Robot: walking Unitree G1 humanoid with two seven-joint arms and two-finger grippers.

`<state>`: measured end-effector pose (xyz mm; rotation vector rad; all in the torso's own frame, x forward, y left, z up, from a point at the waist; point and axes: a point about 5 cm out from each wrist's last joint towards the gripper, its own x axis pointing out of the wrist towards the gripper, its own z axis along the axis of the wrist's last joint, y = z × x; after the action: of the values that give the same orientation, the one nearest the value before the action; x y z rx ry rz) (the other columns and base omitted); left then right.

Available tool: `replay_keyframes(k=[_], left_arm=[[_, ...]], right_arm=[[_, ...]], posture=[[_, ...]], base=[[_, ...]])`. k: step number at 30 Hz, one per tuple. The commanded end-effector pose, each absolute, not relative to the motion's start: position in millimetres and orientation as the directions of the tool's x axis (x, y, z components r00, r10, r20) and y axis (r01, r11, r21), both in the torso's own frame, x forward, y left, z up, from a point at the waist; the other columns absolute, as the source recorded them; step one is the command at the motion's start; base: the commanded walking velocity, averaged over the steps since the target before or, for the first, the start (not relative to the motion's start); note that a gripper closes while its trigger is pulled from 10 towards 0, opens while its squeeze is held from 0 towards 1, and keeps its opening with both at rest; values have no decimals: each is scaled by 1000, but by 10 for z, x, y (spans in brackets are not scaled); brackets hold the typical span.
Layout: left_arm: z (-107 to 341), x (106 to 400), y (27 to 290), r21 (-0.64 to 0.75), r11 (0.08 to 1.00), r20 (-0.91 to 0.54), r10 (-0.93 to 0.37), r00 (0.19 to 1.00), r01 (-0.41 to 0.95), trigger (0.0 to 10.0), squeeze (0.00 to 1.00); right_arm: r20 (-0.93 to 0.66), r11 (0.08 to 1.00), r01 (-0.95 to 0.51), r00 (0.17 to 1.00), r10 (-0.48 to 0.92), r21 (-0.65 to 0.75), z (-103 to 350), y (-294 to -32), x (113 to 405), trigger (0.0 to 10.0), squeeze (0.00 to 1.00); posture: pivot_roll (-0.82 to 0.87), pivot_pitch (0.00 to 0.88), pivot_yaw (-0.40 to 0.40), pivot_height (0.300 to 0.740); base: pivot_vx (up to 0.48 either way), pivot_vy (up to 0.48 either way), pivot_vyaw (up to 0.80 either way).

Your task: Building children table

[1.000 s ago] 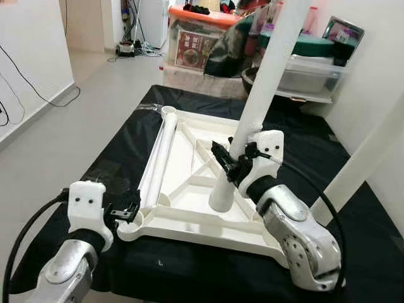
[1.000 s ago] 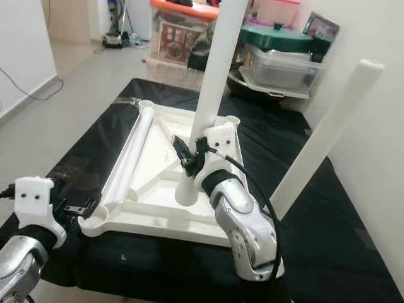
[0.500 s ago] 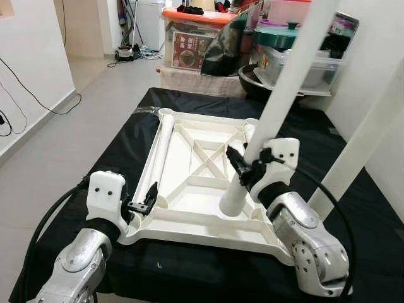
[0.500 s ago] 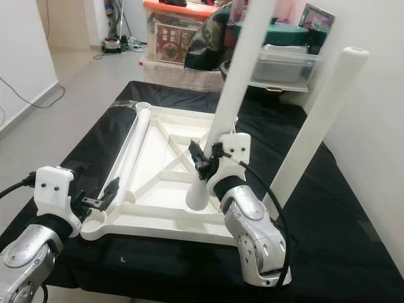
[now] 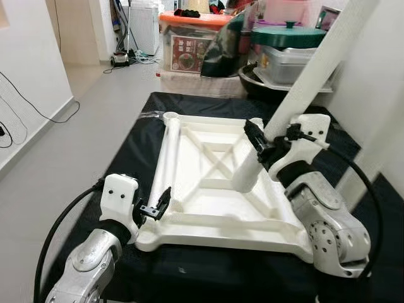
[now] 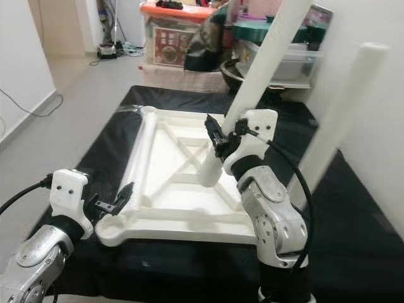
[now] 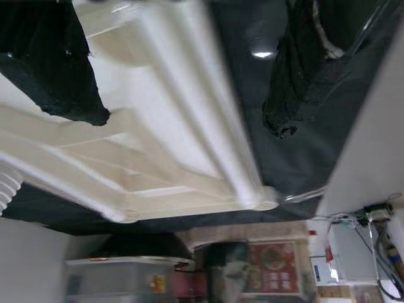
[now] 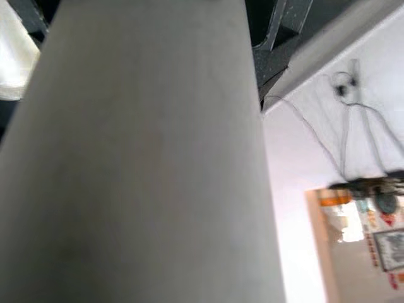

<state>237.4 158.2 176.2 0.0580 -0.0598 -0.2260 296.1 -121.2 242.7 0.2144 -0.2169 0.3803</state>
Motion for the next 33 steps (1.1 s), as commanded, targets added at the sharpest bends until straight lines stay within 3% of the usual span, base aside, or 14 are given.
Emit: replay_keyframes(k=[1, 20, 25, 33], left_arm=[[1757, 2372, 1574, 80, 970, 51, -235, 971, 230, 10000, 0], [1744, 2377, 1655, 96, 980, 60, -178, 982, 172, 10000, 0], [1705, 2419, 1681, 101, 982, 58, -166, 985, 159, 10000, 0], [1697, 2452, 1681, 99, 978, 56, -192, 980, 186, 10000, 0]], right_arm=[[258, 900, -406, 897, 359, 158, 2435, -1199, 2943, 10000, 0], [220, 829, -549, 826, 519, 103, 2371, -1086, 2908, 10000, 0], [189, 763, -645, 756, 626, 55, 2324, -1077, 2914, 10000, 0], [185, 703, -701, 711, 678, 117, 2332, -1120, 2978, 10000, 0]], posture=[[98, 0, -116, 740], [103, 0, -137, 740], [119, 0, -153, 740], [125, 0, -158, 740]], base=[[0, 480, 0], [0, 51, 0], [0, 0, 0], [0, 0, 0]])
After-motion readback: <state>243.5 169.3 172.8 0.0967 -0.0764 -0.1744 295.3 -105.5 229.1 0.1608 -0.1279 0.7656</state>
